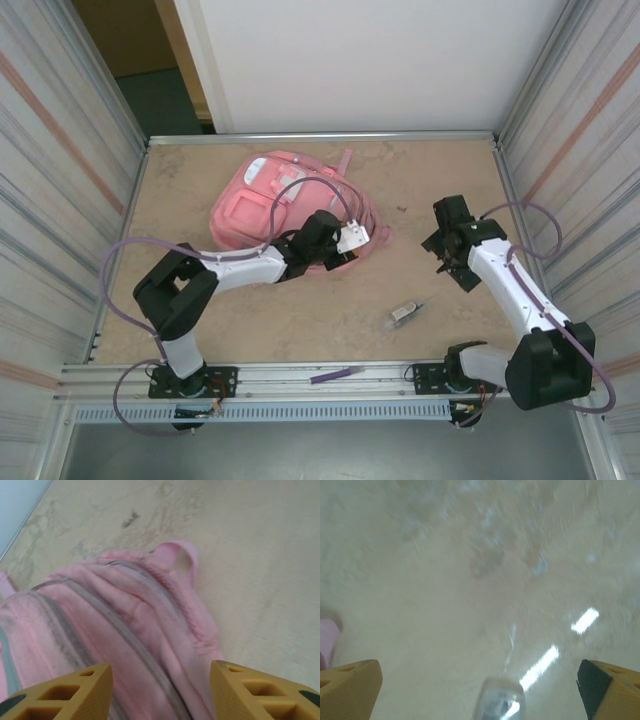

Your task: Pack the student bag

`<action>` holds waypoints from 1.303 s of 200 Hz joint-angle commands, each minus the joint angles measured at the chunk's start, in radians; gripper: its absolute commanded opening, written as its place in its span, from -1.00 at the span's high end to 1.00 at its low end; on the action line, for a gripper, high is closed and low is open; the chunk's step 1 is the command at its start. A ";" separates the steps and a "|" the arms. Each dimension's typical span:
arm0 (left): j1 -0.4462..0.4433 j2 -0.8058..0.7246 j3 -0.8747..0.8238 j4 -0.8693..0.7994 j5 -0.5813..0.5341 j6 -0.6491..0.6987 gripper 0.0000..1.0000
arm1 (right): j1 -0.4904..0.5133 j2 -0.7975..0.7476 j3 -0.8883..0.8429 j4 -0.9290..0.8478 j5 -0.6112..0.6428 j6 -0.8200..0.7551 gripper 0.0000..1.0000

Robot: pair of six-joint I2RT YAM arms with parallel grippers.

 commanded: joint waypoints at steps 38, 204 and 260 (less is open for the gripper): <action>0.006 0.067 0.084 -0.029 -0.144 -0.106 -0.01 | 0.068 -0.107 -0.149 -0.044 -0.172 0.231 -0.92; 0.137 -0.041 0.044 -0.069 0.022 -0.469 1.00 | 0.191 0.138 -0.251 0.198 -0.413 0.241 -0.76; 0.151 -0.130 0.025 -0.059 0.086 -0.497 1.00 | 0.195 0.197 -0.259 0.257 -0.409 0.252 -0.26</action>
